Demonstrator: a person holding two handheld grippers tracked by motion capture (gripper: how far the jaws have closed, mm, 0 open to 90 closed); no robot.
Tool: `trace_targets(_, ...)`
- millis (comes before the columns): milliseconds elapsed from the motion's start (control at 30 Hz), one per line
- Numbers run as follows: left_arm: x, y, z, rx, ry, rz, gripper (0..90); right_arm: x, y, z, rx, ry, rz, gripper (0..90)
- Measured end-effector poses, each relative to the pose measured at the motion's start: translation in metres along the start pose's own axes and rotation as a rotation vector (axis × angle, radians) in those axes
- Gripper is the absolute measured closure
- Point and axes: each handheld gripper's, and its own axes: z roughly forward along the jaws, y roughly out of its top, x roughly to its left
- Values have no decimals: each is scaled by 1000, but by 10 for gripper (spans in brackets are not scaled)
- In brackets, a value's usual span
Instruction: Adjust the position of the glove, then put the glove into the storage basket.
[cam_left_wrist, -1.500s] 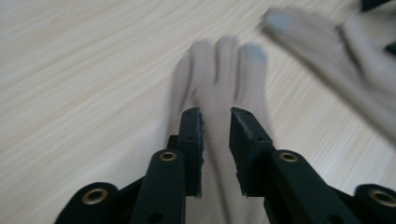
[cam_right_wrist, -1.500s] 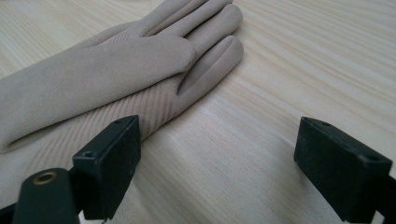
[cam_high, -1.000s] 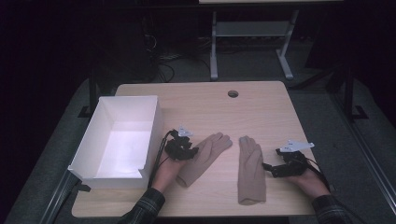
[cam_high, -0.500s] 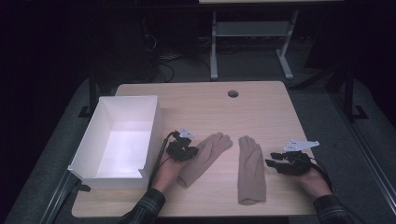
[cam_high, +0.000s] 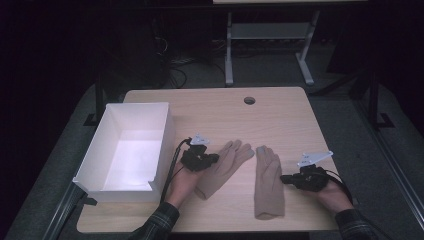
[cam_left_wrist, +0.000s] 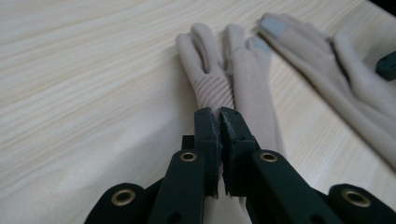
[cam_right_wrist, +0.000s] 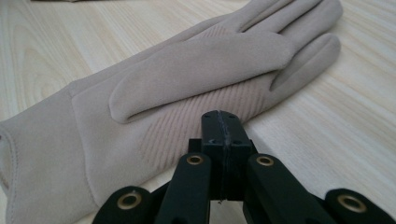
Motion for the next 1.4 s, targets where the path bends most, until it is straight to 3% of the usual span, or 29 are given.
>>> trace_targets(367,-19,8,-4,-30,-64,24,860,7,6,8,3,36,-21,898)
trace_targets(700,-29,19,-2,-85,-84,40,860,19,18,23,-13,60,-42,899)
trace_targets(900,-35,22,1,-77,-97,73,859,29,29,36,-11,66,-68,900)
trace_targets(1233,-52,28,4,-62,-82,138,857,38,38,46,-20,59,-76,900)
trace_targets(1400,-60,27,9,-50,-96,142,849,40,42,51,-24,49,-80,900)
